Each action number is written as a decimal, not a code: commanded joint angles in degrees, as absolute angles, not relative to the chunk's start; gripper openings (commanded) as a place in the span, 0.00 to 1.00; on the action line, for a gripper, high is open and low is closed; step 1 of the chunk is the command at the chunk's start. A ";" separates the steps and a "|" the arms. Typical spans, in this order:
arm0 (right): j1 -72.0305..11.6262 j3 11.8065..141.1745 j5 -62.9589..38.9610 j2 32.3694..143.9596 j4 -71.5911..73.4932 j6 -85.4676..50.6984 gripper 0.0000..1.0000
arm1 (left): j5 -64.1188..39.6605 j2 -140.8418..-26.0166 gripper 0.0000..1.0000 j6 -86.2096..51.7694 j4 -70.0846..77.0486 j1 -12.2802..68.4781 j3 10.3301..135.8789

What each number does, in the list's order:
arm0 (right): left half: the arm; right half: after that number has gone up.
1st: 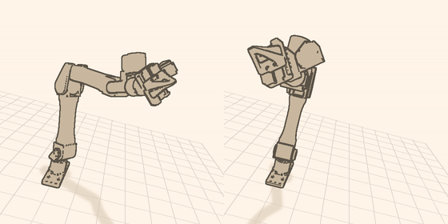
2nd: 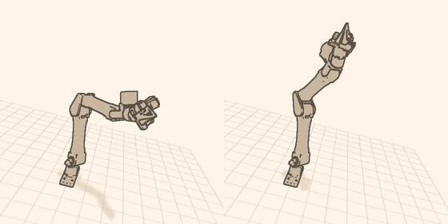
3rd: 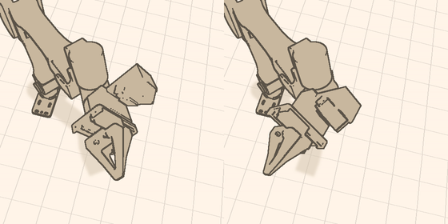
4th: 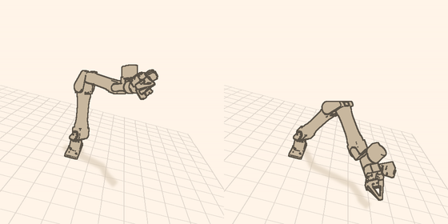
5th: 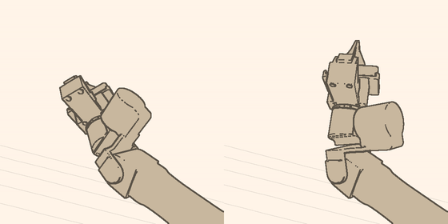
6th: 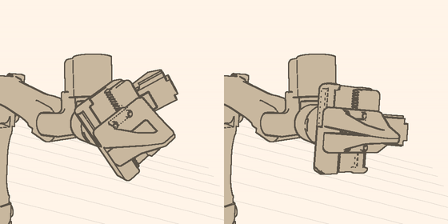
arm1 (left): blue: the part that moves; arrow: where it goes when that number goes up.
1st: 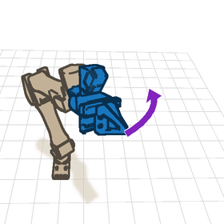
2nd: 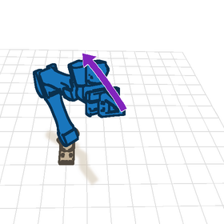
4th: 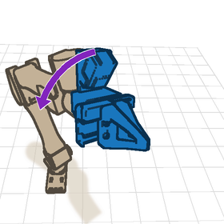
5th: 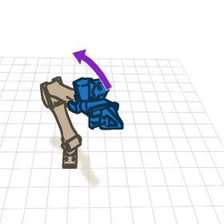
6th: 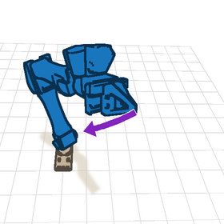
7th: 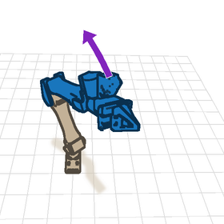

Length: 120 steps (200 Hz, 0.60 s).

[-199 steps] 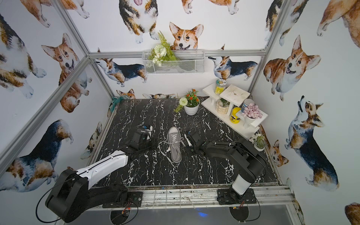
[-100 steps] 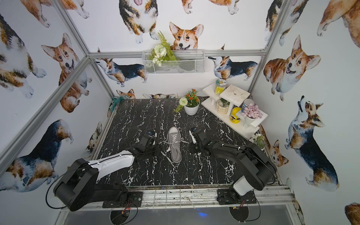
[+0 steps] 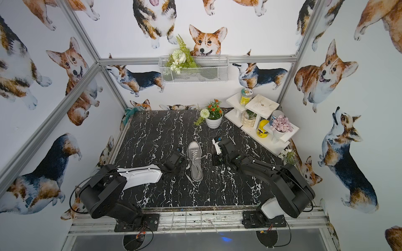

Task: Tie the shoes
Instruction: Cross the shoelace with the shoelace.

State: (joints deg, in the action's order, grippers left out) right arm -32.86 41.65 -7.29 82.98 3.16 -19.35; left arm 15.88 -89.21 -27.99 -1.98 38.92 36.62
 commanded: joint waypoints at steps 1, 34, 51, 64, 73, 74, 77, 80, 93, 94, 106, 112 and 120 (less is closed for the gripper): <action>-32.72 42.09 -7.73 82.97 4.65 -19.03 0.00 | 16.64 -90.25 0.19 -29.17 -3.05 38.95 35.78; -32.39 42.25 -8.00 81.91 4.62 -18.22 0.00 | 18.57 -89.84 0.00 -29.13 -1.27 38.69 35.22; -32.03 42.37 -8.38 81.11 4.68 -18.03 0.00 | 19.31 -88.31 0.00 -28.89 -1.41 38.45 35.50; -31.75 42.65 -8.53 80.39 4.63 -17.84 0.00 | 19.78 -86.07 0.00 -28.51 -1.58 38.08 35.60; -31.46 42.95 -8.78 79.78 4.58 -17.68 0.00 | 20.25 -84.13 0.00 -28.26 -2.35 37.87 35.92; -31.42 42.96 -8.78 79.71 4.53 -17.67 0.00 | 20.28 -83.99 0.00 -28.19 -2.36 37.79 36.02; -31.38 43.05 -8.85 79.42 4.41 -17.59 0.00 | 20.29 -83.29 0.00 -28.07 -2.61 37.70 36.15; -31.28 43.17 -8.86 79.20 4.41 -17.58 0.00 | 20.26 -82.64 0.00 -27.84 -2.82 37.56 36.24; -30.95 43.88 -9.04 78.33 4.20 -17.33 0.00 | 20.09 -79.52 0.00 -26.88 -4.03 37.26 37.14; -30.95 43.88 -9.04 78.33 4.20 -17.33 0.00 | 20.02 -79.27 0.00 -26.80 -4.12 37.26 37.21; -30.77 44.84 -9.45 77.69 3.75 -17.18 0.00 | 18.84 -76.67 0.00 -25.88 -5.13 36.84 38.21; -30.77 45.32 -9.56 77.37 3.62 -17.10 0.00 | 18.35 -75.51 0.00 -25.44 -5.56 36.76 38.92; -30.72 46.01 -9.83 77.05 3.31 -17.05 0.00 | 17.63 -73.97 0.00 -24.85 -6.15 36.71 39.77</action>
